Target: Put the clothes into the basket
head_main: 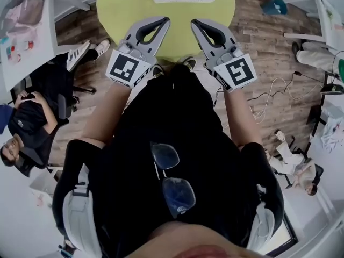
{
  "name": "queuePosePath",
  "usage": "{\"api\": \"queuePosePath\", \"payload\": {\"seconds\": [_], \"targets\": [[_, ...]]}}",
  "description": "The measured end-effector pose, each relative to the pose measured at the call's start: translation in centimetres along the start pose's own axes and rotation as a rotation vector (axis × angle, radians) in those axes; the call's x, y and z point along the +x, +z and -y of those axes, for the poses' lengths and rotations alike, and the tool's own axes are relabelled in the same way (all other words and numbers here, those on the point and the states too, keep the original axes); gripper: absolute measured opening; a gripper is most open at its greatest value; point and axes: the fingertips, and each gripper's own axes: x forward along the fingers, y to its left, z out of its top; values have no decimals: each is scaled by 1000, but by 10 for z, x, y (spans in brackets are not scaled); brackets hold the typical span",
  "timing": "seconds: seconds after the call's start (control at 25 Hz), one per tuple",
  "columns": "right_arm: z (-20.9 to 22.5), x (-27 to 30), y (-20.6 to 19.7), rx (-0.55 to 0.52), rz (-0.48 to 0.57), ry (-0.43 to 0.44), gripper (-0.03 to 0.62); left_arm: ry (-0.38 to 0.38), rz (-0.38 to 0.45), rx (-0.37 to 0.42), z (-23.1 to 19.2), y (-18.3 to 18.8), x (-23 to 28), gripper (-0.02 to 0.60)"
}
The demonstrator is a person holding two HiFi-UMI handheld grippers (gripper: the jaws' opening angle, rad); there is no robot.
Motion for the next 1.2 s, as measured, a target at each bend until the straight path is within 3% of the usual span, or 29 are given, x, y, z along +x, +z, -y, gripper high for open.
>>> {"api": "queuePosePath", "payload": {"seconds": [1.2], "targets": [[-55,-115,11,-25,90,70,25,77,46,37,135,32,-23,9]]}}
